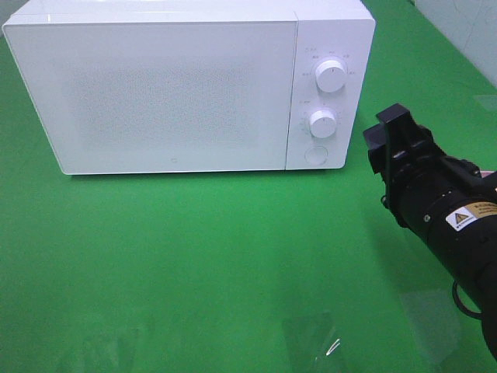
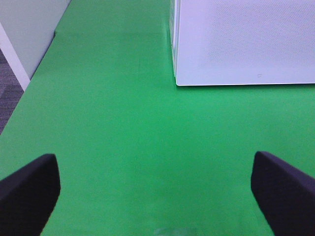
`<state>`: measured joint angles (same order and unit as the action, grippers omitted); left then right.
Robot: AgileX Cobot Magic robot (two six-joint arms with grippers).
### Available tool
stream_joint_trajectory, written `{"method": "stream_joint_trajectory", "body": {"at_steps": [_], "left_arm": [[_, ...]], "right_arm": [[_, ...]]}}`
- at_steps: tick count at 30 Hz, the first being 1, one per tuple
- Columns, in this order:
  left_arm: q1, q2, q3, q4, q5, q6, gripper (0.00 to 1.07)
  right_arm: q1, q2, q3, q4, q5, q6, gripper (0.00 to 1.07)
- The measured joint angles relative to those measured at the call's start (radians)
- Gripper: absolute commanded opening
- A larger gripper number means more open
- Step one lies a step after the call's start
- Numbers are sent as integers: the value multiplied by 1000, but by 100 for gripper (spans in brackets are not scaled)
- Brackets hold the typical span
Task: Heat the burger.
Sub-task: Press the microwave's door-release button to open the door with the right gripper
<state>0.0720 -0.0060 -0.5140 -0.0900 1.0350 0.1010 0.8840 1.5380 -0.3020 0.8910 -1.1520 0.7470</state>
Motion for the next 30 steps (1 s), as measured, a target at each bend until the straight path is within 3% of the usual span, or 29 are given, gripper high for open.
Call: {"method": "stream_joint_trajectory", "body": {"at_steps": [5, 7, 12, 30], "left_arm": [[0, 0, 0, 0, 0, 0, 100], [0, 0, 0, 0, 0, 0, 100], [0, 0, 0, 0, 0, 0, 100], [0, 0, 0, 0, 0, 0, 100]], "right_arm": [[0, 0, 0, 0, 0, 107, 29], [0, 0, -2, 0, 7, 209, 17], [0, 0, -2, 0, 58, 301, 3], [0, 0, -2, -2, 217, 488, 0]]}}
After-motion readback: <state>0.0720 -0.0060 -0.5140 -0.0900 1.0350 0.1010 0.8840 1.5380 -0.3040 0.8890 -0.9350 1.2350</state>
